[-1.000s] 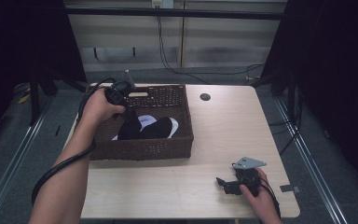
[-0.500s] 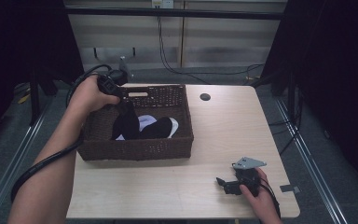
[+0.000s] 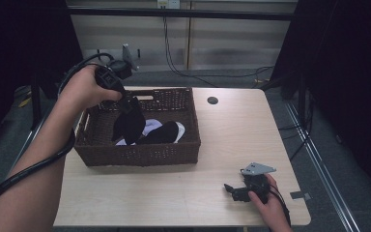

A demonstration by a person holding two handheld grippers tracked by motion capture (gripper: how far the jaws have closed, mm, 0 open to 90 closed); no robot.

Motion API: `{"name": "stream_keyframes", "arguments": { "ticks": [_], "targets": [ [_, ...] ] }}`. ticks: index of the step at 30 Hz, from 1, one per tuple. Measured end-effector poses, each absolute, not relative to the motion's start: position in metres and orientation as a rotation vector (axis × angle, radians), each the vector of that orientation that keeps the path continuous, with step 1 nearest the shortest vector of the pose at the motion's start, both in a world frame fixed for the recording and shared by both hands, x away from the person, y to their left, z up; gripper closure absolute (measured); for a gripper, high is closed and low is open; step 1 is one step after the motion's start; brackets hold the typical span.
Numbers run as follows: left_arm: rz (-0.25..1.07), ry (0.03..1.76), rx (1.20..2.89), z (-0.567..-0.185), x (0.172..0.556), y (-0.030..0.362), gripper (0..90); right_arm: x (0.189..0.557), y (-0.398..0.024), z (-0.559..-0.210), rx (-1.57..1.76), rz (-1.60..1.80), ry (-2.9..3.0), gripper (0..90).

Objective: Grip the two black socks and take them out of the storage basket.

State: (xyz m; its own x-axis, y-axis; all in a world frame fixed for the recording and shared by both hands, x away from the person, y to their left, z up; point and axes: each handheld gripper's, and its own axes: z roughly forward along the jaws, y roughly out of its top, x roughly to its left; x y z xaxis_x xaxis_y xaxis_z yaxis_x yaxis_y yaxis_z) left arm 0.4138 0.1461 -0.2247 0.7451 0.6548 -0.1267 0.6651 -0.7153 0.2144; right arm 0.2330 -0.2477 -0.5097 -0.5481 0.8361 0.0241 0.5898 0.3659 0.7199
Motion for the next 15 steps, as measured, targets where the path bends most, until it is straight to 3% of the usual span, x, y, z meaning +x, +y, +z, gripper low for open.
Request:
{"name": "stream_keyframes", "arguments": {
  "ticks": [15],
  "targets": [
    [-0.111, 0.873, 2.715, -0.226, 0.377, 0.117, 86.2, 0.233, -0.248, -0.510, 1.249, 0.990, 2.287, 13.5]
  ]
}}
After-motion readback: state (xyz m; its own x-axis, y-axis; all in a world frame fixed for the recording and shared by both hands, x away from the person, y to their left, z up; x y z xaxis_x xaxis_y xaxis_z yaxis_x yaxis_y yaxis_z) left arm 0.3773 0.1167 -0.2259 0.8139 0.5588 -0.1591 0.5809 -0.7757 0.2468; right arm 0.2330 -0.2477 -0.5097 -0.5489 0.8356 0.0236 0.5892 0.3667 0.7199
